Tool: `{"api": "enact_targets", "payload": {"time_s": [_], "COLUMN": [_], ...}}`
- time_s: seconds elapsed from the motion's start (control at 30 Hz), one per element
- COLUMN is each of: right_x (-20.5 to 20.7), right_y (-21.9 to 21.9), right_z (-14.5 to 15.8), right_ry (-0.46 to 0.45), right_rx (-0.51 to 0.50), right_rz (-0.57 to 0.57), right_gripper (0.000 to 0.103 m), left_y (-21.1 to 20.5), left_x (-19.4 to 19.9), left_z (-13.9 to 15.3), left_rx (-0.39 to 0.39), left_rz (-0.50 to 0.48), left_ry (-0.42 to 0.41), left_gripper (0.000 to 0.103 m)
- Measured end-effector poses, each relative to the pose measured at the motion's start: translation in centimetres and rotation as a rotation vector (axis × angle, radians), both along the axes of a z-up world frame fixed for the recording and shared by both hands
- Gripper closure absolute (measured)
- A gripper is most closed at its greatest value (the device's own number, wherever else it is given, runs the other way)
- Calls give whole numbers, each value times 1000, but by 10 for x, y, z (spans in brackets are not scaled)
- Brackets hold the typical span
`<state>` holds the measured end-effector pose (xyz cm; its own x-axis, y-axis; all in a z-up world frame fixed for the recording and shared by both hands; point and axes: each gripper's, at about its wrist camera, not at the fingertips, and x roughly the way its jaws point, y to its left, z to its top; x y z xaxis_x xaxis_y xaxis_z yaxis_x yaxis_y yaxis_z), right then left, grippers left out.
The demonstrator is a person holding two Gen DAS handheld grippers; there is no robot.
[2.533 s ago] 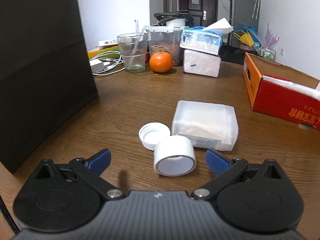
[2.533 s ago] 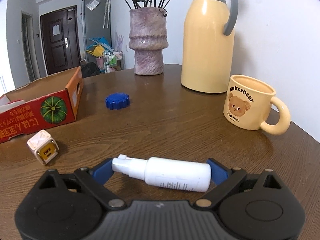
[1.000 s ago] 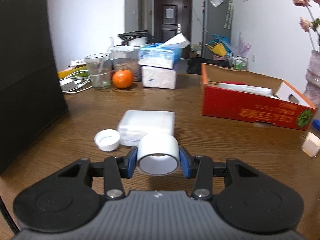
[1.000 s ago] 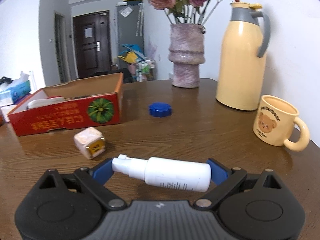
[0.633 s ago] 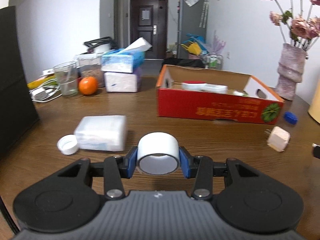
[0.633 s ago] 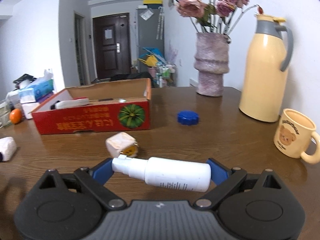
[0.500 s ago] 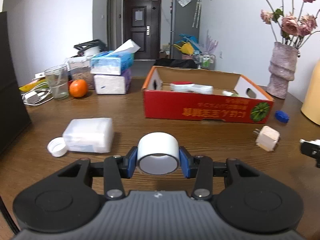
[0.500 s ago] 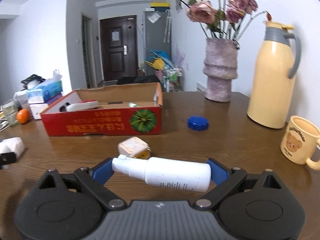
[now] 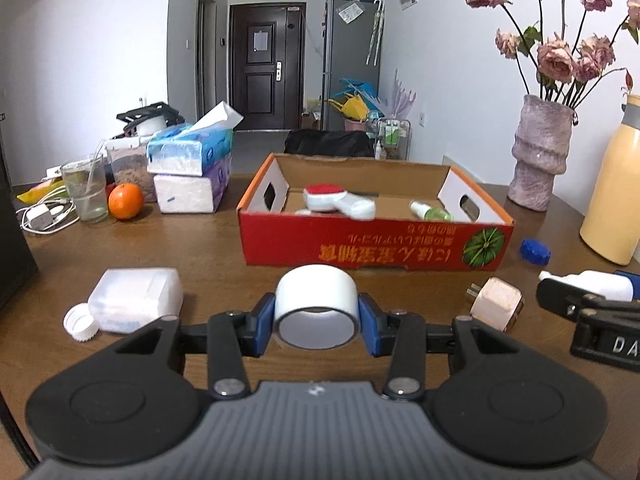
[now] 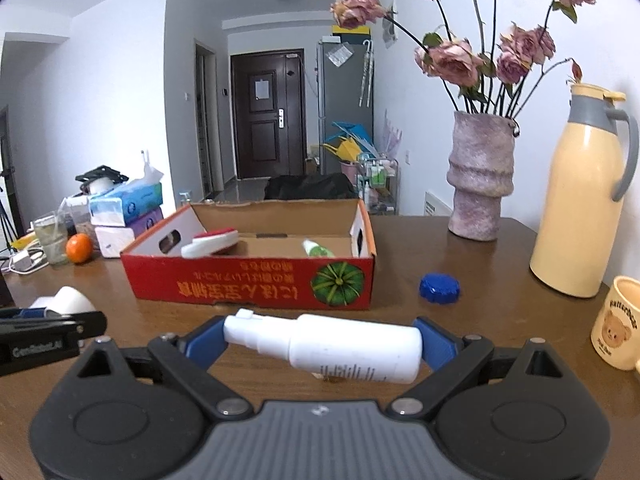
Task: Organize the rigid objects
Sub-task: 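Carry the tape roll and white spray bottle over the red box with both grippers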
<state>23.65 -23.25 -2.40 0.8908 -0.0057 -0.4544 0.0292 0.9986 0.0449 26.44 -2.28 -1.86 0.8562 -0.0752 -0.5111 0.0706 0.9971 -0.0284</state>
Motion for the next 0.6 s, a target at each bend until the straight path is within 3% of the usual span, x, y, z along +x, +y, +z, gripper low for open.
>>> {"api": "enact_targets", "payload": {"time_s": [0.6], "right_x": [43], "right_y": [11], "right_z": [14], "right_ry": [-51], "right_rx": [5], "right_rz": [37], "right_gripper": [5], "left_y": [-11], "left_x": [41], "left_z": [17], "left_rx": [-14], "left_rz": [23], "left_ry": [-43], "left_gripper": [59]}}
